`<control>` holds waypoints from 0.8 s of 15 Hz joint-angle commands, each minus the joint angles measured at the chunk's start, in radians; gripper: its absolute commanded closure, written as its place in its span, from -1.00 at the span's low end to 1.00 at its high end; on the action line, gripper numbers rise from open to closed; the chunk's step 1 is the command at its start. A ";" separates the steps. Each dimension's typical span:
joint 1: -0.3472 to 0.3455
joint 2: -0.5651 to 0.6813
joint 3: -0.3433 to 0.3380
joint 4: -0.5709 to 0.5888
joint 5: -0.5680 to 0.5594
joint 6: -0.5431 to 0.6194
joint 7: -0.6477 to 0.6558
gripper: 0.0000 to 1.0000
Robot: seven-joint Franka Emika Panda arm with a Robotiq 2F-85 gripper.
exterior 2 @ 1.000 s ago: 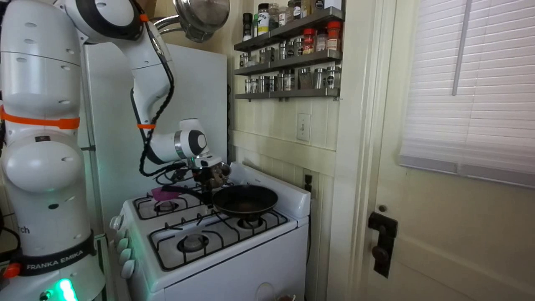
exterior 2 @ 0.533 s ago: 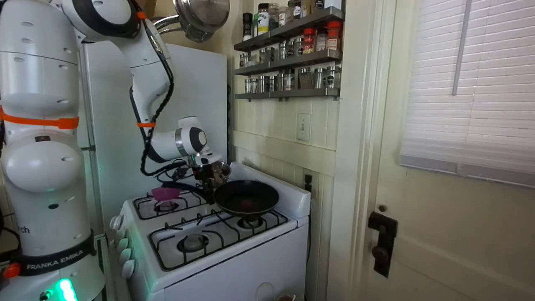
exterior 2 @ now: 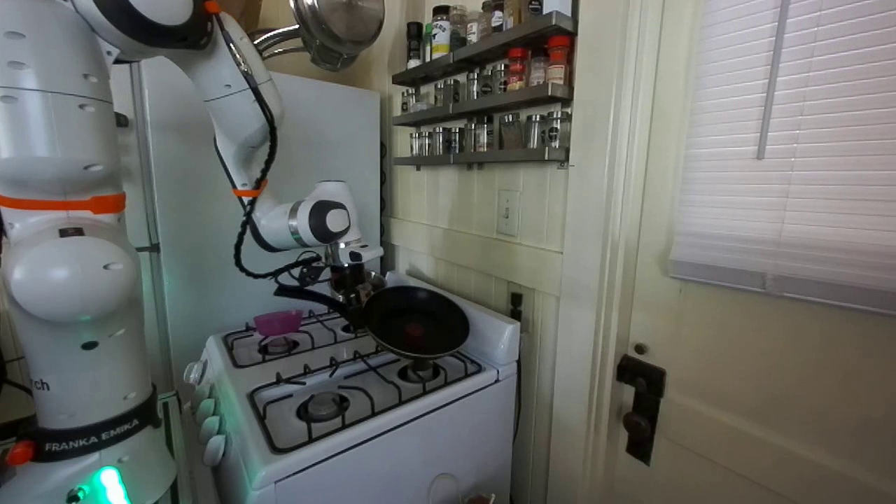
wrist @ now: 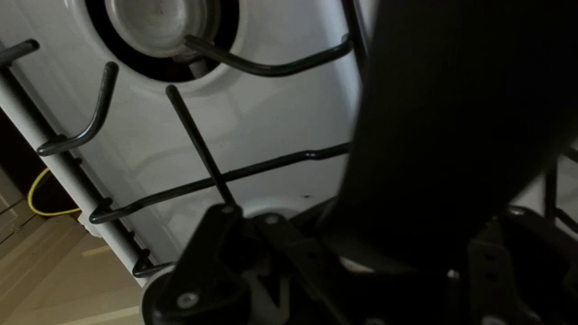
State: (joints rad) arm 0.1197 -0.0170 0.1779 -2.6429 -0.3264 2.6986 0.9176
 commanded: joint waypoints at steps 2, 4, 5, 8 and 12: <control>0.010 -0.108 -0.011 -0.011 0.127 -0.028 -0.228 0.94; 0.011 -0.138 -0.022 -0.010 0.201 -0.042 -0.376 0.94; 0.012 -0.154 -0.027 -0.011 0.239 -0.053 -0.448 0.94; 0.005 -0.223 -0.059 -0.012 0.329 -0.167 -0.664 0.94; -0.012 -0.310 -0.112 0.003 0.329 -0.387 -0.880 0.94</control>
State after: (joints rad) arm 0.1165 -0.2221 0.0966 -2.6420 -0.0166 2.4545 0.1837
